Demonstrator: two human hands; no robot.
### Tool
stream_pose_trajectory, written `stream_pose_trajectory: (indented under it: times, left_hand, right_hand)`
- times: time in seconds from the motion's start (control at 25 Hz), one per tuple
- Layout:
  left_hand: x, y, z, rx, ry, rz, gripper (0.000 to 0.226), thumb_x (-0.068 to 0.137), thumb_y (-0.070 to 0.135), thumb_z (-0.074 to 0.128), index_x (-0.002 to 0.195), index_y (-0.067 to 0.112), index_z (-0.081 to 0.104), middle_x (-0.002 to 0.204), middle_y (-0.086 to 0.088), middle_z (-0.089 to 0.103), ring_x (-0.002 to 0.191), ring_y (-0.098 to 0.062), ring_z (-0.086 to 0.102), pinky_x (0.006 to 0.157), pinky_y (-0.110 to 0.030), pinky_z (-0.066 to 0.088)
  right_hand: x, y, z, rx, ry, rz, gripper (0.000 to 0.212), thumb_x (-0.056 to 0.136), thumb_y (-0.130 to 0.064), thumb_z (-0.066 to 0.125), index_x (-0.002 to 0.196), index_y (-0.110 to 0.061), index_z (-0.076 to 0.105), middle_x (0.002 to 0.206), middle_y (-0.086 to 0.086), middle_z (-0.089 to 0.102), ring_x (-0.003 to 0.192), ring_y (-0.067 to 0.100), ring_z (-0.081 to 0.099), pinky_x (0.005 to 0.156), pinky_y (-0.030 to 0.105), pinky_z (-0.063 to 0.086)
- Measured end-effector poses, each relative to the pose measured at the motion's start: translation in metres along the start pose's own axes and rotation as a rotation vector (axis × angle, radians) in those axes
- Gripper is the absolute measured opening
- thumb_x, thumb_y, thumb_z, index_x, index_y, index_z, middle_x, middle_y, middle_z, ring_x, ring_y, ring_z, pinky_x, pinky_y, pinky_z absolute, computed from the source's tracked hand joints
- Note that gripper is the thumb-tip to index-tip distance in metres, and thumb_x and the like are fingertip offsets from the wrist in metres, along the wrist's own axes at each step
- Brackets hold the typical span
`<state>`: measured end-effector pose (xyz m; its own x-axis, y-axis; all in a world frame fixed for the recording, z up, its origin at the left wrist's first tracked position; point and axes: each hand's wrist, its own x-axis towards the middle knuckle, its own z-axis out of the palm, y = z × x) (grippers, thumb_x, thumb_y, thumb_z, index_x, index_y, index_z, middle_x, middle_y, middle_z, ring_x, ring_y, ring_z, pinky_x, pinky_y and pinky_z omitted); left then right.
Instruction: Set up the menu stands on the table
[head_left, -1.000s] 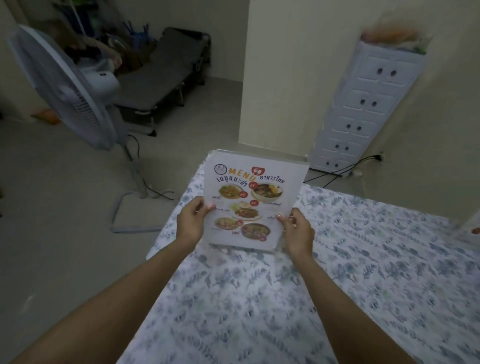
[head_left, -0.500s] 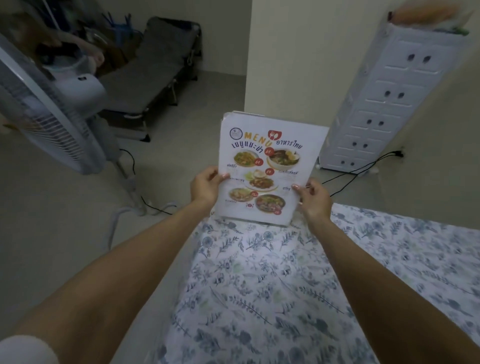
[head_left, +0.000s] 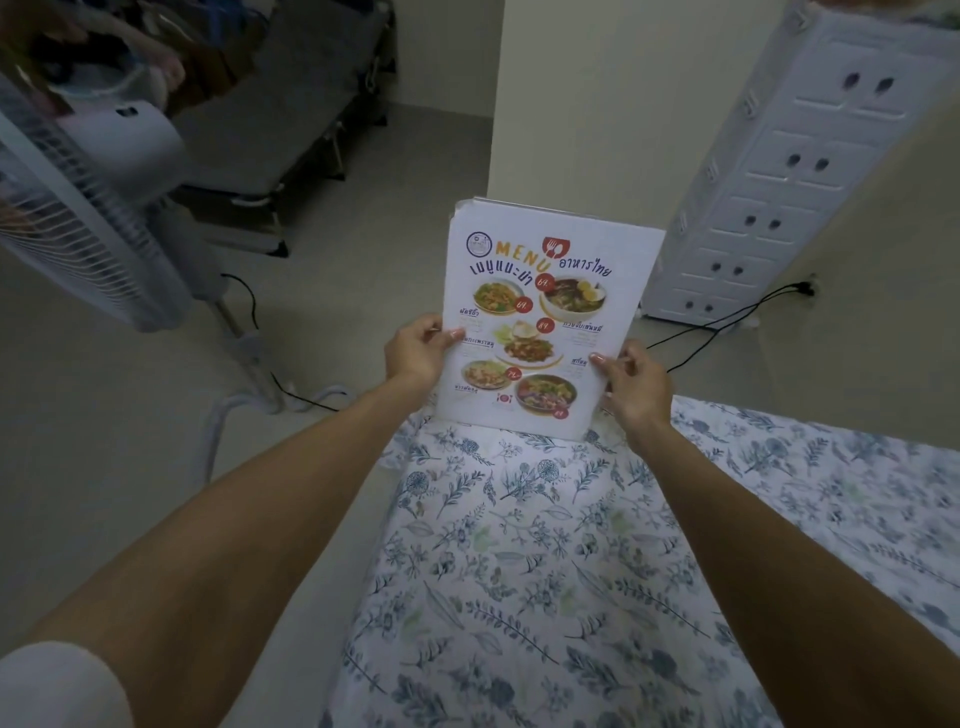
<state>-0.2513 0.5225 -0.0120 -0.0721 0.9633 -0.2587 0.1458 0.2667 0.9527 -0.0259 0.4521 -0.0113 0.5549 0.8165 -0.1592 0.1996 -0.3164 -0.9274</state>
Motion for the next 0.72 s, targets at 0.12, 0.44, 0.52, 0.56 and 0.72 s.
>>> stream_pose_trajectory:
  times: [0.12,0.44,0.52,0.56,0.72]
  left_hand:
    - [0.003,-0.003,0.001,0.0,-0.005,-0.006,0.015,0.085,0.021,0.069,0.099,0.016,0.069,0.11,-0.01,0.073,0.1,-0.029,0.069,0.093,-0.046,0.056]
    - [-0.004,-0.004,0.003,0.223,0.043,0.103,0.026,0.091,0.032,0.061,0.106,0.011,0.065,0.107,-0.008,0.072,0.097,-0.026,0.067,0.078,-0.033,0.054]
    - [-0.006,-0.001,0.004,0.421,0.048,0.165,0.031,0.095,0.034,0.053,0.11,0.008,0.061,0.109,-0.009,0.069,0.096,-0.026,0.063,0.072,-0.03,0.045]
    - [-0.009,0.003,0.004,0.527,0.023,0.174,0.033,0.096,0.033,0.05,0.114,0.007,0.058,0.114,-0.01,0.067,0.1,-0.028,0.061,0.077,-0.033,0.046]
    - [-0.022,0.003,-0.002,0.928,-0.1,0.151,0.07,0.095,0.03,0.051,0.151,0.006,0.015,0.161,-0.015,0.017,0.149,-0.041,0.01,0.121,-0.056,0.01]
  right_hand:
    - [0.002,0.001,0.0,-0.021,-0.015,-0.009,0.021,0.089,-0.02,0.064,0.096,-0.001,0.058,0.102,0.007,0.071,0.094,0.025,0.069,0.079,0.041,0.059]
    - [-0.006,-0.003,-0.003,-0.335,-0.016,-0.179,0.027,0.094,-0.026,0.056,0.106,-0.001,0.055,0.102,0.01,0.066,0.078,0.018,0.058,0.061,0.028,0.044]
    - [-0.005,-0.003,-0.006,-0.508,-0.079,-0.195,0.038,0.092,-0.032,0.058,0.114,-0.003,0.051,0.113,0.014,0.065,0.095,0.029,0.059,0.073,0.038,0.049]
    - [-0.005,-0.003,-0.009,-0.602,-0.13,-0.189,0.045,0.09,-0.036,0.06,0.118,-0.004,0.048,0.119,0.015,0.063,0.105,0.033,0.057,0.081,0.043,0.051]
    - [-0.014,-0.001,-0.022,-0.991,-0.249,-0.206,0.07,0.086,-0.054,0.055,0.133,-0.006,0.037,0.137,0.019,0.048,0.127,0.038,0.041,0.104,0.052,0.038]
